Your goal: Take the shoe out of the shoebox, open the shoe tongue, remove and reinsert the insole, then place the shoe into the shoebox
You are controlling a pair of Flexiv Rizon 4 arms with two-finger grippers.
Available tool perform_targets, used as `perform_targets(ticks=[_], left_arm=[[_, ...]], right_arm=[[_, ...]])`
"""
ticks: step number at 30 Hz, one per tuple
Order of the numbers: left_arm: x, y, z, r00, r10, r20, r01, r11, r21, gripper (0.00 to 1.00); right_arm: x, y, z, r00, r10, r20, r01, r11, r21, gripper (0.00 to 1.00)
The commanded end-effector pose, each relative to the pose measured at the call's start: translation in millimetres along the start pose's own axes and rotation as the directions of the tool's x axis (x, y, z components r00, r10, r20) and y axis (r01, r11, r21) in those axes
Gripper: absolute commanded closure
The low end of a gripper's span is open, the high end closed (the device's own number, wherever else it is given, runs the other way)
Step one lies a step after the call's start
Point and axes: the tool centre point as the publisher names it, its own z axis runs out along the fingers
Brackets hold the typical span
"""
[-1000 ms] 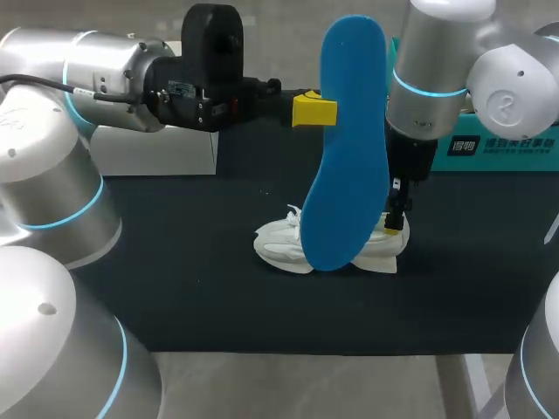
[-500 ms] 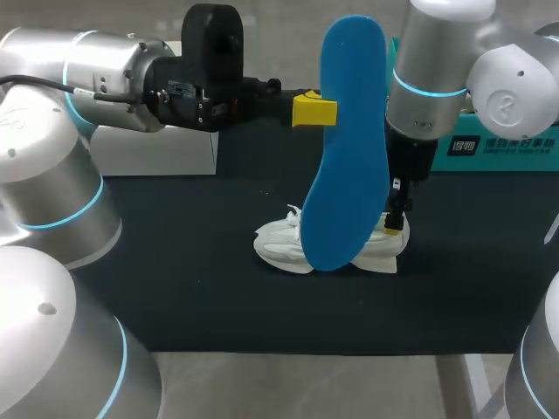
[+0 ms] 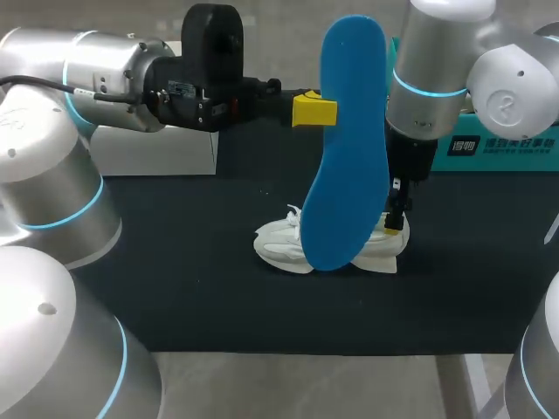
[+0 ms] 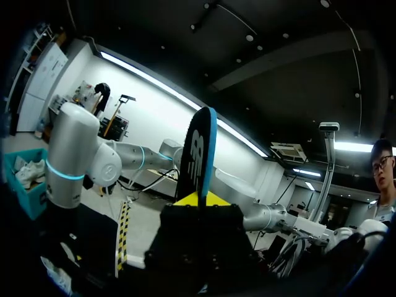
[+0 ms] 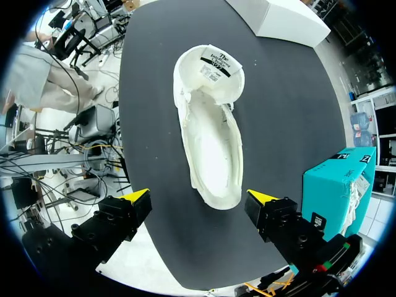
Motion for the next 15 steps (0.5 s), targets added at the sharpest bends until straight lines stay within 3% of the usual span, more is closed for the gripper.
perform_targets(ticks=[1, 11, 15], left_arm=[[0.1, 0, 0, 1.000, 0.000, 0.000, 0.000, 1.000, 0.000, 1.00], [0.1, 0, 0, 1.000, 0.000, 0.000, 0.000, 1.000, 0.000, 1.00], [0.1, 0, 0, 1.000, 0.000, 0.000, 0.000, 1.000, 0.000, 1.00]], right_arm=[[0.1, -0.2, 1, 1.000, 0.000, 0.001, 0.000, 1.000, 0.001, 0.00], [0.1, -0.2, 1, 1.000, 0.000, 0.001, 0.000, 1.000, 0.001, 0.00], [-11.6, 2.2, 2, 1.000, -0.025, 0.013, 0.025, 1.000, 0.012, 0.00]])
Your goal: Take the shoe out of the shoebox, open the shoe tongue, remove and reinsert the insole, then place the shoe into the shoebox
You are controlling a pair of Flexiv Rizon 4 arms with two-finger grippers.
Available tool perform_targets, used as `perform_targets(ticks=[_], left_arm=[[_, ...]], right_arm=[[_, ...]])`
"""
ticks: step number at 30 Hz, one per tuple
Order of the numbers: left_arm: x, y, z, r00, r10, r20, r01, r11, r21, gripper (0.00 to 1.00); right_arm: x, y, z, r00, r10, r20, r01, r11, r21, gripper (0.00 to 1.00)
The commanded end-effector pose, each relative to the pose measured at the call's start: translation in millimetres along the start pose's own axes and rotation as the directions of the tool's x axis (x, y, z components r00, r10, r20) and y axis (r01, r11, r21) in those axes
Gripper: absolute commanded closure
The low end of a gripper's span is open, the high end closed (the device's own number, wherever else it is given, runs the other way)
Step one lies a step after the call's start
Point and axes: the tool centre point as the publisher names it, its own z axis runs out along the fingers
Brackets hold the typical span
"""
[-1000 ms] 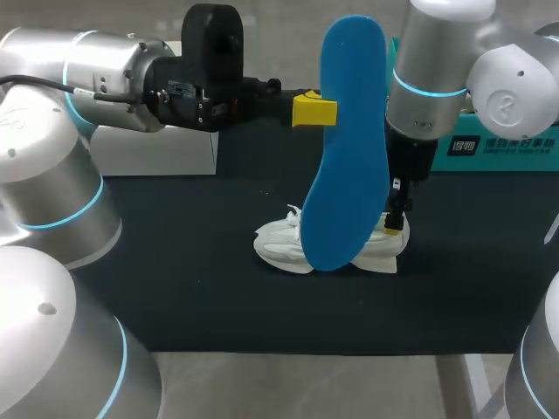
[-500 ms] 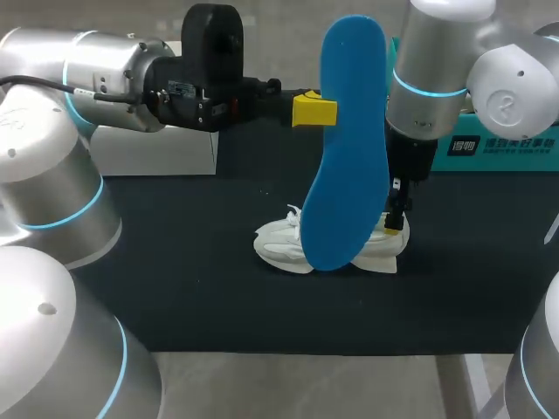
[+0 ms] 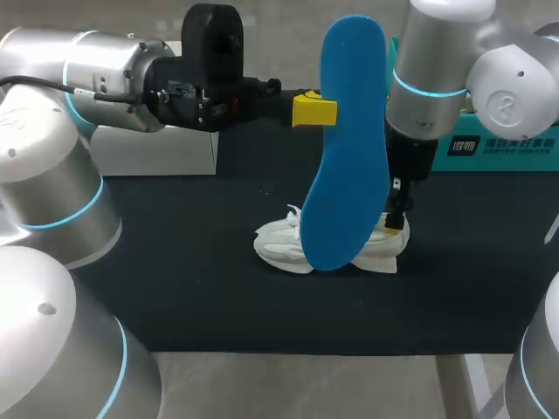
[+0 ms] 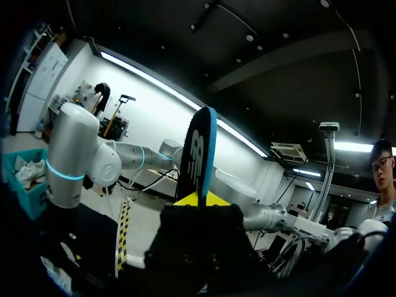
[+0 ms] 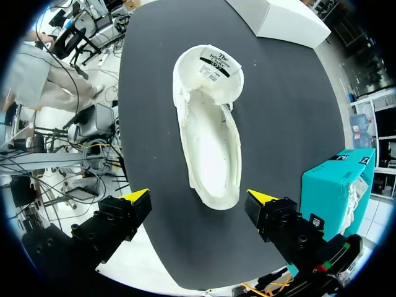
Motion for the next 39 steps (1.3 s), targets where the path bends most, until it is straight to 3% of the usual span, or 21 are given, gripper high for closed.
perform_targets(ticks=[1, 4, 16, 33, 39], left_arm=[[0.1, 0, 0, 1.000, 0.000, 0.000, 0.000, 1.000, 0.000, 1.00], [0.1, 0, 0, 1.000, 0.000, 0.000, 0.000, 1.000, 0.000, 1.00], [0.1, 0, 0, 1.000, 0.000, 0.000, 0.000, 1.000, 0.000, 1.00], [0.1, 0, 0, 1.000, 0.000, 0.000, 0.000, 1.000, 0.000, 1.00], [0.1, 0, 0, 1.000, 0.000, 0.000, 0.000, 1.000, 0.000, 1.00]], right_arm=[[-12.0, 4.1, 2, 1.000, -0.019, 0.004, 0.019, 1.000, 0.017, 0.00], [-22.9, 10.2, 1, 0.999, -0.043, 0.009, 0.043, 0.998, 0.052, 0.00], [-51.0, 44.5, 19, 0.997, -0.079, -0.003, 0.079, 0.995, 0.063, 0.00], [-52.0, 47.7, 21, 0.996, -0.092, -0.010, 0.092, 0.993, 0.069, 0.00], [-51.6, 58.7, 43, 0.999, -0.038, 0.025, 0.036, 0.996, 0.082, 0.00]])
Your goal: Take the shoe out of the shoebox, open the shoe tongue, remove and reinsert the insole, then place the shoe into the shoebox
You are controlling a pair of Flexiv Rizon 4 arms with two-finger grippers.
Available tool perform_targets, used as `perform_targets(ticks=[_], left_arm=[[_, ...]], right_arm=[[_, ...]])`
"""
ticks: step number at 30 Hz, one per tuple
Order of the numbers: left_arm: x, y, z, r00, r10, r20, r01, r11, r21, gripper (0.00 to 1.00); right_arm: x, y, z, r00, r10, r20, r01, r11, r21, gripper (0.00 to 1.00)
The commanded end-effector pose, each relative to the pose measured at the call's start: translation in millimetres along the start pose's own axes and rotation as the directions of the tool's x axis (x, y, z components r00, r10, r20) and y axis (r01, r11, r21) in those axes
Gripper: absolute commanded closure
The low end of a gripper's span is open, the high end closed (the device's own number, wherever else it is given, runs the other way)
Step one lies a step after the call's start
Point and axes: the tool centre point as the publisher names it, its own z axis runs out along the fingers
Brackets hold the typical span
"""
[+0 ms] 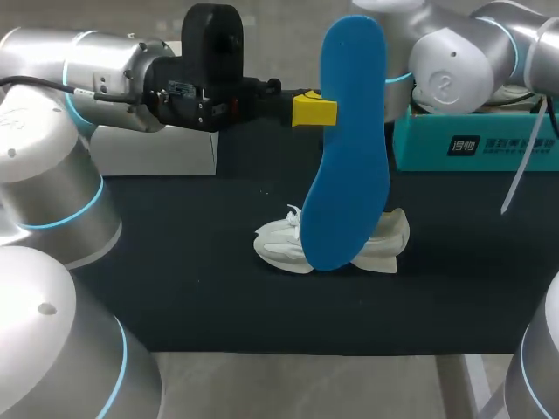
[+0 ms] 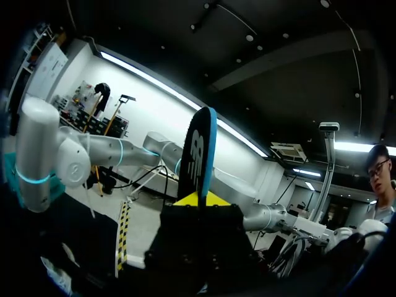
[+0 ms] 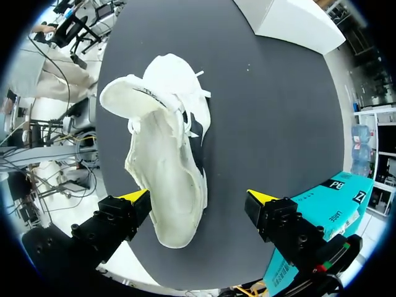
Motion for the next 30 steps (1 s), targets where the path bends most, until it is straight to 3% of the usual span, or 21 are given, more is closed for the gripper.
perform_targets(ticks=[1, 12, 22, 25, 28, 30], left_arm=[[0.1, 0, 0, 1.000, 0.000, 0.000, 0.000, 1.000, 0.000, 1.00], [0.1, 0, 0, 1.000, 0.000, 0.000, 0.000, 1.000, 0.000, 1.00], [0.1, 0, 0, 1.000, 0.000, 0.000, 0.000, 1.000, 0.000, 1.00], [0.1, 0, 0, 1.000, 0.000, 0.000, 0.000, 1.000, 0.000, 1.00], [0.1, 0, 0, 1.000, 0.000, 0.000, 0.000, 1.000, 0.000, 1.00], [0.1, 0, 0, 1.000, 0.000, 0.000, 0.000, 1.000, 0.000, 1.00]], right_arm=[[1.8, 12.0, 19, 1.000, 0.022, 0.018, -0.023, 1.000, 0.016, 0.00], [-8.8, 17.3, 48, 0.998, 0.052, 0.036, -0.053, 0.999, 0.014, 0.00], [-15.2, 14.4, 62, 0.999, 0.042, 0.015, -0.042, 0.999, -0.002, 0.00], [-14.6, 14.7, 62, 0.999, 0.045, 0.010, -0.045, 0.999, -0.010, 0.19], [-12.1, 18.8, 63, 0.999, 0.046, 0.005, -0.045, 0.999, -0.021, 0.52], [-10.4, 22.4, 63, 0.999, 0.041, 0.001, -0.041, 0.999, -0.024, 0.67]])
